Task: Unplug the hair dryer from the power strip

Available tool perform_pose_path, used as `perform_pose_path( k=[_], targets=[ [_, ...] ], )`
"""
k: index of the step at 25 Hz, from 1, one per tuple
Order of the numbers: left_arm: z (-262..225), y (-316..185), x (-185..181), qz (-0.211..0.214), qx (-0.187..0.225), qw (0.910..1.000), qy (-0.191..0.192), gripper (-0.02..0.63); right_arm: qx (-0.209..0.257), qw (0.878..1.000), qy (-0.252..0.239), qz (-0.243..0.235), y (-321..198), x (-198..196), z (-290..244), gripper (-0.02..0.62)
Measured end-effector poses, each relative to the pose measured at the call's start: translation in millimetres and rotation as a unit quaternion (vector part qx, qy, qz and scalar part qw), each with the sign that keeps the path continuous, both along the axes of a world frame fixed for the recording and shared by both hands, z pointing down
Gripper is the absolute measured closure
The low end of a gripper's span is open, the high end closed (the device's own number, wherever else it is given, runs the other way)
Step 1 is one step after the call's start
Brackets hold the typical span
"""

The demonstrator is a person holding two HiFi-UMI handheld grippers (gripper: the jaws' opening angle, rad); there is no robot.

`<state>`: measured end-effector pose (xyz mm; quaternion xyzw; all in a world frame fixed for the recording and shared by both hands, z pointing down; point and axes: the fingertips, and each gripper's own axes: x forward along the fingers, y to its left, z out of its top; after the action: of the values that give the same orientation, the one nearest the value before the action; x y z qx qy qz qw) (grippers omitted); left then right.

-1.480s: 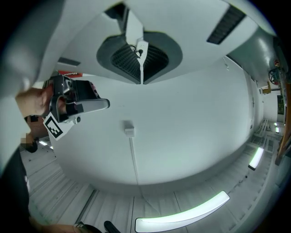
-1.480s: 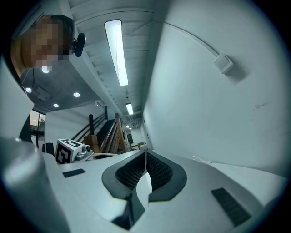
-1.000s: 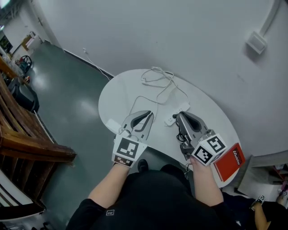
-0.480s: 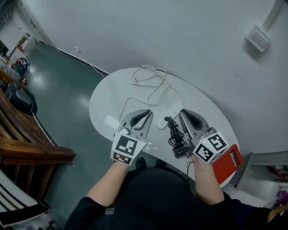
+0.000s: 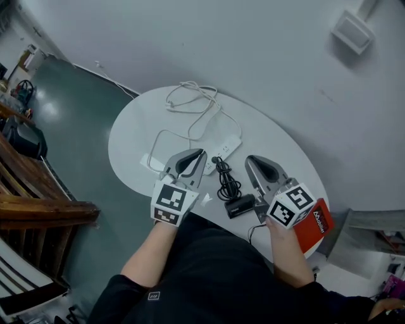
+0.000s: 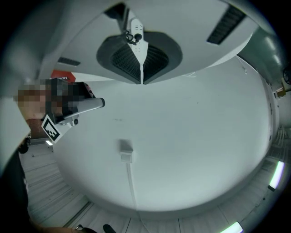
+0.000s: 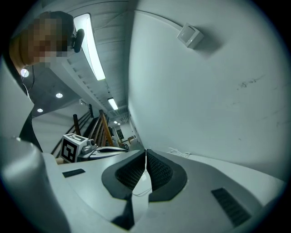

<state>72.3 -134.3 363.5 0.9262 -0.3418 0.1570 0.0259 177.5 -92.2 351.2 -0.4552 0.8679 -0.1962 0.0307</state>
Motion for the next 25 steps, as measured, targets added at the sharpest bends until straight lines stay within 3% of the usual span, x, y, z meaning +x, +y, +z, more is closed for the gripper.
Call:
perform_pose_path(
  k=[13,25],
  targets=[
    [59,-25,10,0.026,-0.054,0.9974,-0.040,0.578,-0.058,0.998,0.011,-0.012,-46,-8,51,0.560],
    [136,-56,-1,0.045,-0.112,0.9919,-0.040,0.578,-0.125,0.991,0.035,-0.035,-82,-37,119,0.560]
  ],
)
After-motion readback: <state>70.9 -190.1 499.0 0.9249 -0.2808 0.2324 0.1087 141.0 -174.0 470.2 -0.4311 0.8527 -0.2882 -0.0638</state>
